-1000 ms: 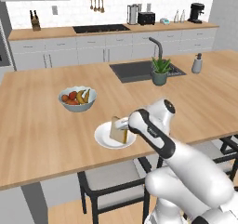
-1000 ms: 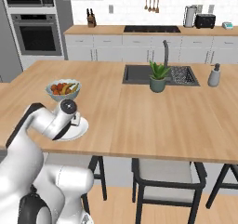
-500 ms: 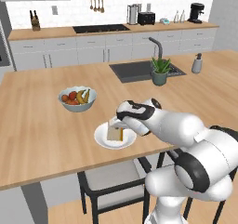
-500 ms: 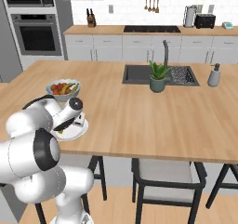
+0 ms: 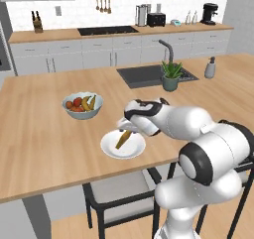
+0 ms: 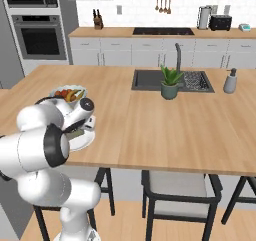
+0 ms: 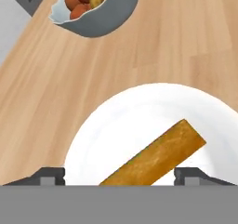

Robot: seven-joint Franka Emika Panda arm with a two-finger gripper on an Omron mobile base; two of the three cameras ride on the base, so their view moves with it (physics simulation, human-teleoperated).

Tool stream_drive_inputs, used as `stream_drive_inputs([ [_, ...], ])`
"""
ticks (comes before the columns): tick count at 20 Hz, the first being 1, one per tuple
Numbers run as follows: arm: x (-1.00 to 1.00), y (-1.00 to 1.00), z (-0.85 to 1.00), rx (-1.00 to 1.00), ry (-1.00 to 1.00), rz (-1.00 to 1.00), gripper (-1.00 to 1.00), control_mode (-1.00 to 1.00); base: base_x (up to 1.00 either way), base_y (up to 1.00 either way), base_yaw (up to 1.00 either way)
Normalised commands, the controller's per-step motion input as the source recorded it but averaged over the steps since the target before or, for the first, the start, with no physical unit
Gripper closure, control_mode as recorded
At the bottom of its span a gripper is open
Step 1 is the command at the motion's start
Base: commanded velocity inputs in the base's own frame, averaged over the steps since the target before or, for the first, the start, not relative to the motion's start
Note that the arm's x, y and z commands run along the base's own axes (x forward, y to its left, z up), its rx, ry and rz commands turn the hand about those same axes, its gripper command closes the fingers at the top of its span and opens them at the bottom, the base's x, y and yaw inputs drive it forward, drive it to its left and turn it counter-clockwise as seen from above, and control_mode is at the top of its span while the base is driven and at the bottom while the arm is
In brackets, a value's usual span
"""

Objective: Start the toaster. Once the lever pops up, take the bread to the plate on the dining counter.

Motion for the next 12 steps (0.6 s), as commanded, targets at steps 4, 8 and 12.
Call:
stream_drive_inputs([
  [4,0.00,-0.32,0.01,-0.04,0.05,-0.16,-1.00,-1.00,0.00,0.00,0.00],
  [8,-0.07,-0.37,0.07,0.00,0.08,-0.20,-1.00,-1.00,0.00,0.00,0.00],
  [12,-0.23,-0.49,0.49,0.00,0.05,-0.22,-1.00,-1.00,0.00,0.00,0.00],
])
